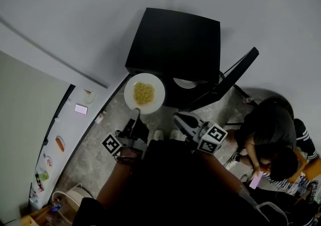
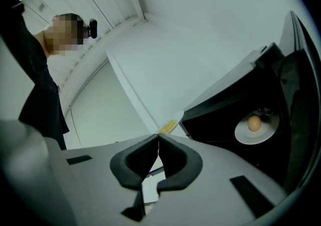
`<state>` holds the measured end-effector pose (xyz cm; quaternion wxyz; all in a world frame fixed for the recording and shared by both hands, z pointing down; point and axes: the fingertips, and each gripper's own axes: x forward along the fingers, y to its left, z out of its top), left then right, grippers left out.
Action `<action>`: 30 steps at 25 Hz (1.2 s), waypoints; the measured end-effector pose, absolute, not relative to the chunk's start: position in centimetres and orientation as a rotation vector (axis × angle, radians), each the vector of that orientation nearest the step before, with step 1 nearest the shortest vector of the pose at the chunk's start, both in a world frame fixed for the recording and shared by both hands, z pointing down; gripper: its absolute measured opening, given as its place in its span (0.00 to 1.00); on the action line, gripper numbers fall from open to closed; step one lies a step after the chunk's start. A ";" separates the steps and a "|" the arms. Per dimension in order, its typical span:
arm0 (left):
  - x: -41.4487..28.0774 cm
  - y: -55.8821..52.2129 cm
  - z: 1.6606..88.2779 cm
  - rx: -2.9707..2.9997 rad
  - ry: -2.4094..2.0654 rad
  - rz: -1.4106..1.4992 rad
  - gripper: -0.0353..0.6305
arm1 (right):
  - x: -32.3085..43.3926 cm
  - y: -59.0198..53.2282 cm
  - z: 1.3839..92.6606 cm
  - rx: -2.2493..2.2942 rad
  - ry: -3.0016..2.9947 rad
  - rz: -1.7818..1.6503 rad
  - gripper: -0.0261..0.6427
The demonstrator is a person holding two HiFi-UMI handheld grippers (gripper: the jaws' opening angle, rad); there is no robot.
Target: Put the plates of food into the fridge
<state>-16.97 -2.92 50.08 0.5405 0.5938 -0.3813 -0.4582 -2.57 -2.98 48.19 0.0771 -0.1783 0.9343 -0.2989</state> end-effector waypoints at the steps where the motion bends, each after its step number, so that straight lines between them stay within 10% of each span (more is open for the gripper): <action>1: -17.0 -2.7 50.5 1.413 -0.914 -1.076 0.11 | -2.5 -3.0 48.3 -0.537 2.799 -0.898 0.08; 30: -15.3 -12.6 62.7 1.359 -0.886 -0.890 0.11 | 2.0 -4.7 50.3 -0.773 2.737 -0.961 0.08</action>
